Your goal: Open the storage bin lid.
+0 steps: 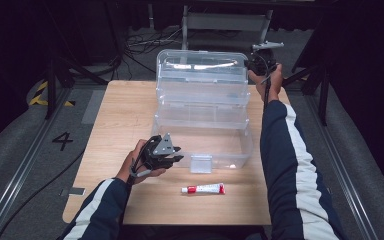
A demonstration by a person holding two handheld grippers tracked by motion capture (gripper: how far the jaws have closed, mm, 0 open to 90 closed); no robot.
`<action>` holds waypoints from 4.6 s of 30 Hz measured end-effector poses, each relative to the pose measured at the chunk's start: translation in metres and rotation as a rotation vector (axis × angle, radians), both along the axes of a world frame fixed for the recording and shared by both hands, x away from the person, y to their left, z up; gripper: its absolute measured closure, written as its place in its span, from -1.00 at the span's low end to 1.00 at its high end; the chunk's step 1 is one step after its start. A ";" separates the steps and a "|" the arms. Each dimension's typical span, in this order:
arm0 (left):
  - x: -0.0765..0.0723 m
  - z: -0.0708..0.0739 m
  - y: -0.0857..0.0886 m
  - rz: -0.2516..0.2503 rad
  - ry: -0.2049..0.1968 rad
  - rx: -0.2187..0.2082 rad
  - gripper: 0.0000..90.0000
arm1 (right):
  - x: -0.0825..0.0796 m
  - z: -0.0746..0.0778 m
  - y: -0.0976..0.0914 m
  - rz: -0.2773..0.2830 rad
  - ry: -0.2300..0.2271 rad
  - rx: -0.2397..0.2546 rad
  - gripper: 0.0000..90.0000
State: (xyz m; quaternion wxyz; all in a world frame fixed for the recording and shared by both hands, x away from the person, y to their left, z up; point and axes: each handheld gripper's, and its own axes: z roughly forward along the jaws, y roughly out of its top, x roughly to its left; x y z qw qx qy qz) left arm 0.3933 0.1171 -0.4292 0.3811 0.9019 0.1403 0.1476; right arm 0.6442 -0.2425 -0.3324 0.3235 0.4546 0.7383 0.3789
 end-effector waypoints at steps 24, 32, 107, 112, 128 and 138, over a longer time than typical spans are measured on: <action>0.001 -0.001 0.001 -0.005 0.013 -0.010 0.51 | 0.020 -0.011 0.002 0.007 0.067 -0.044 0.84; 0.001 -0.001 0.001 -0.001 0.017 -0.016 0.51 | 0.028 -0.020 0.001 -0.004 0.099 -0.028 0.84; 0.001 -0.001 0.005 0.008 0.010 -0.010 0.51 | -0.092 0.003 -0.028 0.141 0.022 -0.055 0.75; 0.001 -0.001 0.005 0.010 0.010 -0.010 0.51 | -0.104 0.004 -0.030 0.170 0.020 -0.054 0.72; 0.000 -0.001 0.004 0.016 0.008 -0.007 0.50 | -0.146 0.007 -0.028 0.272 0.023 -0.053 0.62; -0.001 -0.001 0.004 0.018 -0.001 0.000 0.49 | -0.176 0.007 -0.020 0.358 0.033 -0.075 0.52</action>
